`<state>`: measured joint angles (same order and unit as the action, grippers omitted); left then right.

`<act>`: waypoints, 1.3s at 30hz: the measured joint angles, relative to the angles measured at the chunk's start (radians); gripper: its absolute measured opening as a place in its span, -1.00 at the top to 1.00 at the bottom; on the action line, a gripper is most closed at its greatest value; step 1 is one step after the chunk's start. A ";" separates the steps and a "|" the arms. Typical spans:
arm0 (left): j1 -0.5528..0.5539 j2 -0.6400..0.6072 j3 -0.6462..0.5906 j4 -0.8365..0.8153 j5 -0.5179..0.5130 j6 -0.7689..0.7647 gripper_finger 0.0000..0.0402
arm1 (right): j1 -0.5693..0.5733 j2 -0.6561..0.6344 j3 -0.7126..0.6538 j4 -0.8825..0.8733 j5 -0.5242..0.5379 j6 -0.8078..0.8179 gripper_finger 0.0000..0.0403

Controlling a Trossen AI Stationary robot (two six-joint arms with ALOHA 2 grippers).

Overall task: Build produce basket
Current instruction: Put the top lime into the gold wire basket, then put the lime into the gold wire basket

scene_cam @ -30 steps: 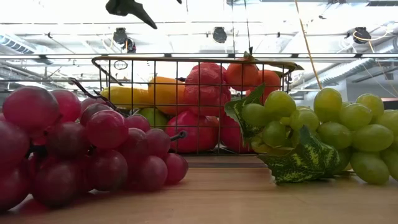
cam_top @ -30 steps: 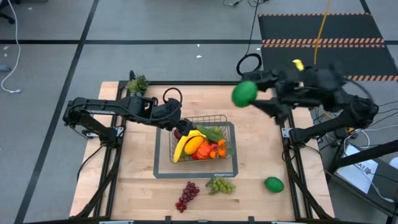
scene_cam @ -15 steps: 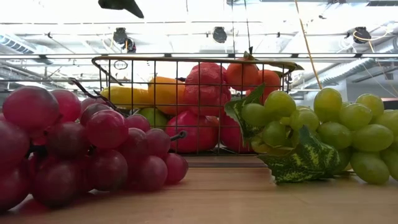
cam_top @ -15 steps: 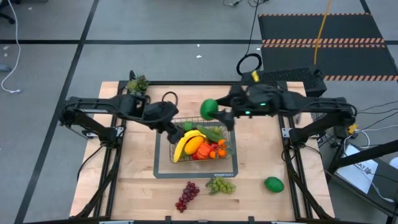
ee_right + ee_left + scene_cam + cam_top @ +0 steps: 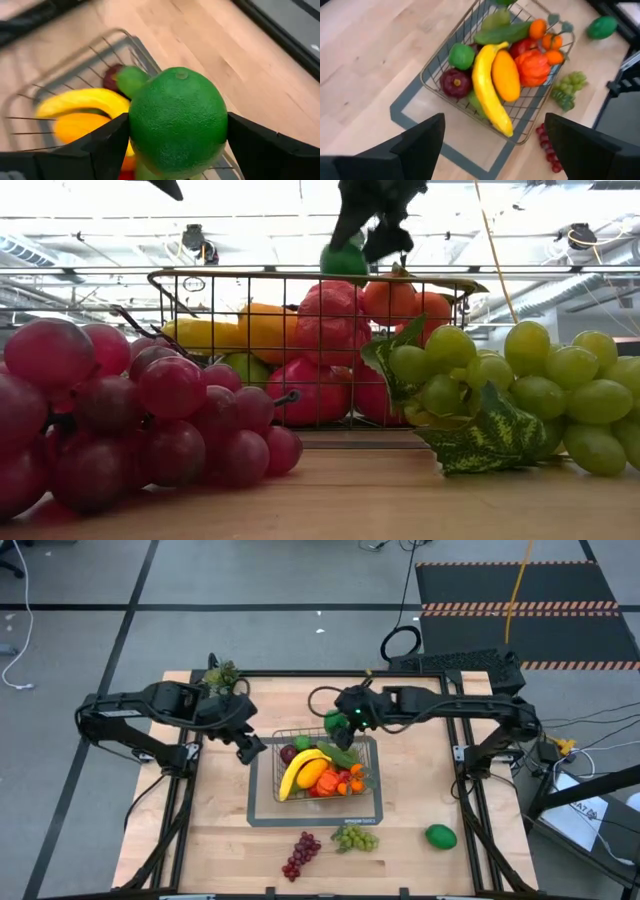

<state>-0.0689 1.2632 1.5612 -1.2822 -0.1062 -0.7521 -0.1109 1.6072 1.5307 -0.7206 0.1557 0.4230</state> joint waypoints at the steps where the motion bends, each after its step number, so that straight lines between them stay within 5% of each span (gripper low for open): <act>1: 0.000 -0.004 0.001 0.002 0.000 -0.001 -0.69 | -0.007 0.014 0.000 -0.002 0.000 -0.001 -0.50; 11: -0.003 -0.012 0.000 0.002 -0.018 0.102 -0.69 | -0.033 0.110 0.000 0.006 -0.083 0.089 -0.52; 18: -0.003 -0.012 0.000 0.005 -0.027 0.163 -0.69 | -0.012 0.103 0.000 -0.021 -0.057 0.092 -0.74; 30: -0.003 -0.012 0.000 0.008 -0.053 0.167 -0.69 | 0.065 -0.020 0.000 -0.108 -0.056 0.237 -0.91; 39: 0.001 -0.004 0.000 0.011 -0.060 0.139 -0.69 | 0.217 -0.177 0.000 -0.410 -0.082 0.425 -0.89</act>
<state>-0.0682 1.2591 1.5612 -1.2707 -0.1658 -0.6130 0.1061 1.4302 1.5307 -1.1307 0.0734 0.8478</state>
